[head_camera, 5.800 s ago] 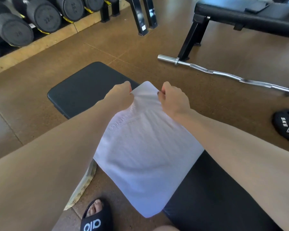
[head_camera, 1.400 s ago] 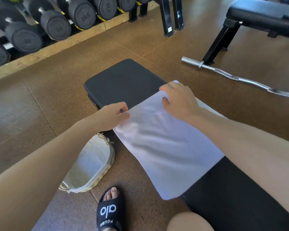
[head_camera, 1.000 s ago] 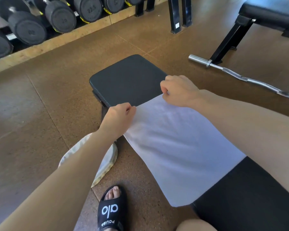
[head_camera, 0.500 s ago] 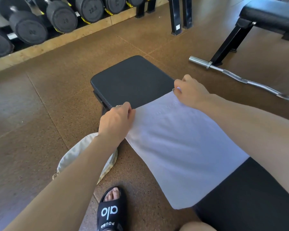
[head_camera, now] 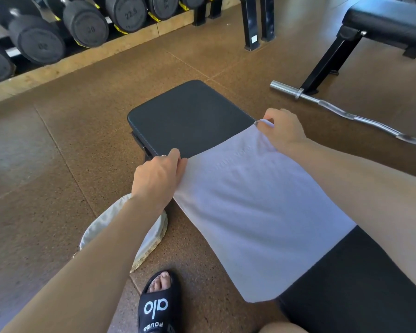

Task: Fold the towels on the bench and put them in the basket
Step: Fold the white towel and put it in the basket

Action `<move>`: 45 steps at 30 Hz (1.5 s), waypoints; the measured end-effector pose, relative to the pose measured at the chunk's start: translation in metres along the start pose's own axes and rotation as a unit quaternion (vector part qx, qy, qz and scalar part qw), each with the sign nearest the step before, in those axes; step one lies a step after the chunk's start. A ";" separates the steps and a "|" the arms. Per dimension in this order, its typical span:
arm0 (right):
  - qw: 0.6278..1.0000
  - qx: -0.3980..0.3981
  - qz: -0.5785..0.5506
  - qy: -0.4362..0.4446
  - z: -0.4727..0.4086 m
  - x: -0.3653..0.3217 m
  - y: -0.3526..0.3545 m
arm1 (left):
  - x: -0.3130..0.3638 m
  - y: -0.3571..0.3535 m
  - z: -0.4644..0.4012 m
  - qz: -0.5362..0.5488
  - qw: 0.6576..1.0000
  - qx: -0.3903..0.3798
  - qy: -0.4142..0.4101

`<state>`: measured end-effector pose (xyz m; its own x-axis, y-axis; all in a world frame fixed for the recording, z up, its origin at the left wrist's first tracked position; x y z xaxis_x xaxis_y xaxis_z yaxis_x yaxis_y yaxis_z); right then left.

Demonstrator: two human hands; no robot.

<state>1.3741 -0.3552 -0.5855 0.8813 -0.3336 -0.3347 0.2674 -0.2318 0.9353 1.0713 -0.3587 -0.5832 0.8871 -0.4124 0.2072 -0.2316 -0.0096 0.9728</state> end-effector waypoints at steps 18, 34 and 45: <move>0.983 -0.075 -0.152 -0.067 -0.017 0.016 -0.007 | 0.101 -0.011 -0.014 0.046 0.985 0.012 -0.165; 0.950 -0.117 -0.255 -0.139 -0.017 0.034 -0.017 | 0.078 -0.024 -0.049 0.093 0.993 0.016 -0.075; 0.978 -0.052 -0.186 -0.079 -0.023 0.030 -0.013 | 0.073 -0.027 -0.061 0.122 0.991 -0.001 -0.055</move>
<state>1.4056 -0.3415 -0.6052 0.6455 -0.3833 -0.6606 0.6042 -0.2729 0.7487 1.1663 -0.3325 -0.5878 0.7556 -0.4998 0.4234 -0.4324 0.1049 0.8956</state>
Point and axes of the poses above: each hand's wrist, its own z-axis away from the middle knuckle, its own y-axis out of the back of the hand, x = y × z, the point moved 10 cm from there along -z, towards the middle knuckle, and after that the axes turned 6 degrees about z, right-handed, at the moved point
